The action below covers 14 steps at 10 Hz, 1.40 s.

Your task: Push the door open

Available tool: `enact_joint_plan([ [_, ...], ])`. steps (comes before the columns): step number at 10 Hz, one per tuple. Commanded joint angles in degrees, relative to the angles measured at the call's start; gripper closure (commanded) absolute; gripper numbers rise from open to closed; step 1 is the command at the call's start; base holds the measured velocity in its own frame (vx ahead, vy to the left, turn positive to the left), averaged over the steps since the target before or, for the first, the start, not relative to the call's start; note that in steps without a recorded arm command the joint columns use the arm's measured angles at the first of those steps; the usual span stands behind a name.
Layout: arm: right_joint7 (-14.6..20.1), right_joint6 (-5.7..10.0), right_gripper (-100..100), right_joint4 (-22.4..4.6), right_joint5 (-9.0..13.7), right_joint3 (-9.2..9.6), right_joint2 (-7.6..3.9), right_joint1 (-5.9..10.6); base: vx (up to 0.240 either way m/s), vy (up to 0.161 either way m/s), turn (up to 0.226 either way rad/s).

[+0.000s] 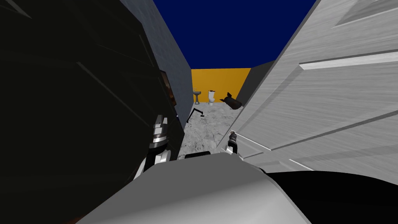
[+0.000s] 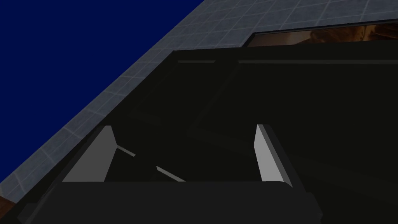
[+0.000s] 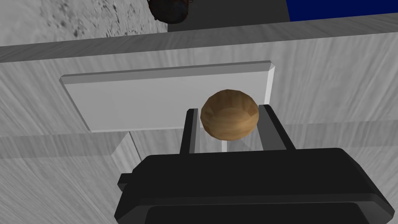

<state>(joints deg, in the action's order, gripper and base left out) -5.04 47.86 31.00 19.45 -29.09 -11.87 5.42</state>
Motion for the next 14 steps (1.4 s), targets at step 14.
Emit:
enact_joint_plan([
  [14,-3.4,0.49,100,-0.6,5.0,-7.68,-1.14,-1.16,0.160,-0.051,-0.033],
])
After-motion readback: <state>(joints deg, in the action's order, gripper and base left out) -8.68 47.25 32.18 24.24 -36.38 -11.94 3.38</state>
